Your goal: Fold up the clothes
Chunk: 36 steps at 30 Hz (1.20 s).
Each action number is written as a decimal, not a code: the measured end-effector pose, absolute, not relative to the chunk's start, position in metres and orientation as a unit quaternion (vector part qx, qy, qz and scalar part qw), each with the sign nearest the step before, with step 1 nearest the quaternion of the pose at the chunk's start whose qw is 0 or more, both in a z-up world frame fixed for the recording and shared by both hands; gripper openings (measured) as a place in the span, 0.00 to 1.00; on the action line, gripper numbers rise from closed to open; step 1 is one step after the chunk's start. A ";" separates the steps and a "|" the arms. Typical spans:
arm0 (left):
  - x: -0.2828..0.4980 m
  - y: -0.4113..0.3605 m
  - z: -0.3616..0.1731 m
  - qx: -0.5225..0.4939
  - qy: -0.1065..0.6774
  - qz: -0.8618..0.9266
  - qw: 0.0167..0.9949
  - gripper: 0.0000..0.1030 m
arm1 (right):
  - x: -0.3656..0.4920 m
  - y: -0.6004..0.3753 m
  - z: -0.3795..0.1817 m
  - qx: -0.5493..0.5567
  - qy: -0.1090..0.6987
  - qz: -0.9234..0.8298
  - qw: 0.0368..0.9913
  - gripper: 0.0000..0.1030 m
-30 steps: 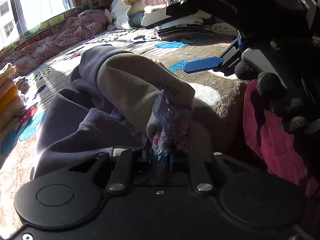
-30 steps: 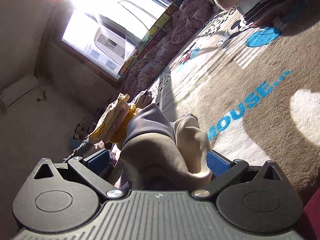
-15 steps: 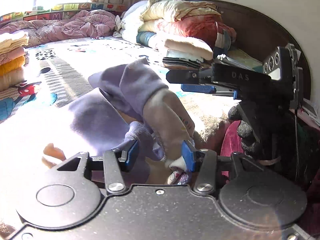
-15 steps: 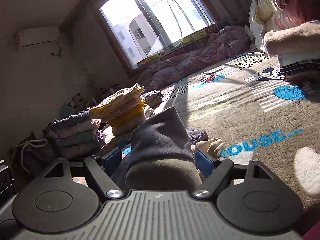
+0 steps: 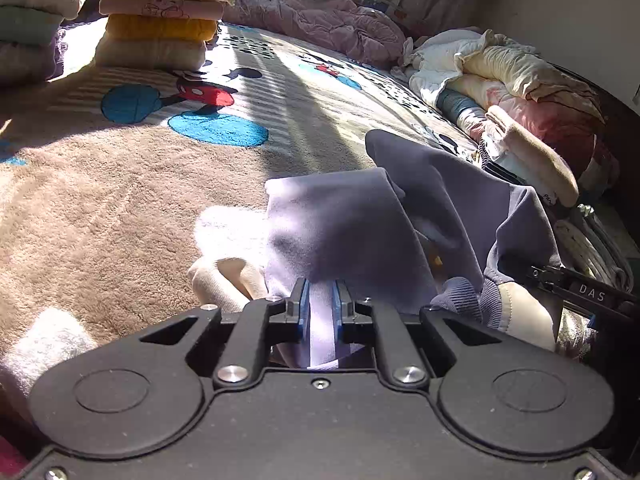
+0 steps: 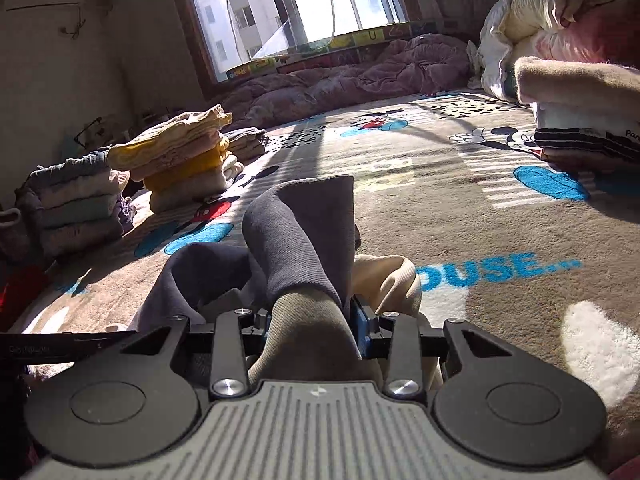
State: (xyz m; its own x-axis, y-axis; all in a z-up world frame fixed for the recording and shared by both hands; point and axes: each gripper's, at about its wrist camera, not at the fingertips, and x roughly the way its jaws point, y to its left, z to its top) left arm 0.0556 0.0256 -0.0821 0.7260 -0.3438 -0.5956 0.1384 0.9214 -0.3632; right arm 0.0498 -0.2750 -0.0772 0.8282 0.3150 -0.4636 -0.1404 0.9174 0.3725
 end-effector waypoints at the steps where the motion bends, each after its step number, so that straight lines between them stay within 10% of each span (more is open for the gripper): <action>1: 0.054 0.028 -0.084 -0.154 0.351 -0.142 0.913 0.03 | 0.047 -0.292 -0.082 0.200 0.271 0.103 0.936 0.31; 7: 0.044 0.037 -0.078 -0.177 0.358 -0.197 0.895 0.04 | 0.031 -0.352 -0.105 0.301 0.290 0.015 0.909 0.31; 12: 0.039 0.045 -0.070 -0.207 0.345 -0.219 0.889 0.41 | 0.024 -0.360 -0.098 0.322 0.263 0.003 0.910 0.81; 28: 0.024 -0.036 -0.072 0.026 0.309 -0.292 0.905 0.54 | 0.042 -0.359 -0.096 0.324 0.275 0.035 0.904 0.81; 32: 0.024 -0.040 -0.073 0.048 0.307 -0.289 0.906 0.16 | 0.046 -0.360 -0.101 0.353 0.280 0.072 0.890 0.52; 36: 0.024 -0.035 -0.060 0.032 0.273 -0.273 0.922 0.08 | 0.046 -0.359 -0.096 0.359 0.266 0.088 0.890 0.26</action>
State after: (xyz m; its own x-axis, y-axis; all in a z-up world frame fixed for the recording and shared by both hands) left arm 0.0235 -0.0345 -0.0600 0.7019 -0.4867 -0.5200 0.5211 0.8486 -0.0909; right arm 0.0461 -0.3588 -0.0962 0.8434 0.3478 -0.4096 0.0339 0.7263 0.6865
